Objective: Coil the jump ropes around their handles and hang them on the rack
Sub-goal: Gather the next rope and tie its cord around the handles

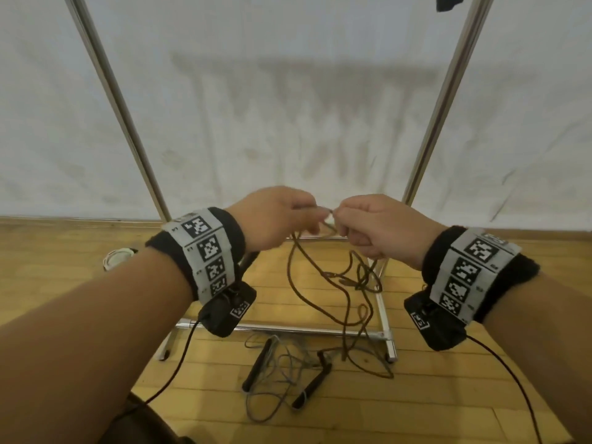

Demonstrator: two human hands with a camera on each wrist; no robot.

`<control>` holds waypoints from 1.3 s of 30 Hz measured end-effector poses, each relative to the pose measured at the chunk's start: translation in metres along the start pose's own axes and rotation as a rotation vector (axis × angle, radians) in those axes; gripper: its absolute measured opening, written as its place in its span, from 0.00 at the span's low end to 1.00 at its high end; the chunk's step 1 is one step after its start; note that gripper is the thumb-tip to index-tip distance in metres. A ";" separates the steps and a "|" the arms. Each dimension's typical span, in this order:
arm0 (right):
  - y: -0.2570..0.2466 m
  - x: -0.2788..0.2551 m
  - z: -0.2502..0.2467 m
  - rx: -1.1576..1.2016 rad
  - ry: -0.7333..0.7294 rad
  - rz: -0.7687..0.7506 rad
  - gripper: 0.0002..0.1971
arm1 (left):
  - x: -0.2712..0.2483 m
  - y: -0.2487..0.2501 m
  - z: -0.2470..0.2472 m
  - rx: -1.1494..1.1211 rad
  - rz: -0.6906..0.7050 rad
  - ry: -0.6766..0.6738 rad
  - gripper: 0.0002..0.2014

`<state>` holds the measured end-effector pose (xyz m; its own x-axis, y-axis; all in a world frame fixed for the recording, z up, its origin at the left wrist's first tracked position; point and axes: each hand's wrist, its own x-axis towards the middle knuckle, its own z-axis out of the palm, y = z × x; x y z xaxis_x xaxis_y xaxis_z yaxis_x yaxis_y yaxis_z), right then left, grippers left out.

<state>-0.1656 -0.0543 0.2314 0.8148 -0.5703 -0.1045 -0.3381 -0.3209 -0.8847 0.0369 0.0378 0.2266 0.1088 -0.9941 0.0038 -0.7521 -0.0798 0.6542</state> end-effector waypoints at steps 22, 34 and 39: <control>0.064 0.002 -0.009 -0.606 -0.077 0.200 0.17 | 0.000 -0.069 -0.045 0.095 -0.442 0.422 0.24; 0.003 0.002 0.009 -0.364 0.124 0.002 0.15 | 0.010 -0.022 0.019 -0.054 -0.013 -0.127 0.01; 0.000 0.000 0.011 -0.209 0.104 -0.030 0.13 | 0.013 -0.019 0.025 -0.227 -0.003 -0.076 0.06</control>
<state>-0.1603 -0.0466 0.2265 0.7768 -0.6293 -0.0227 -0.4135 -0.4826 -0.7721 0.0368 0.0248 0.1955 0.0553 -0.9973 -0.0493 -0.5859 -0.0724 0.8071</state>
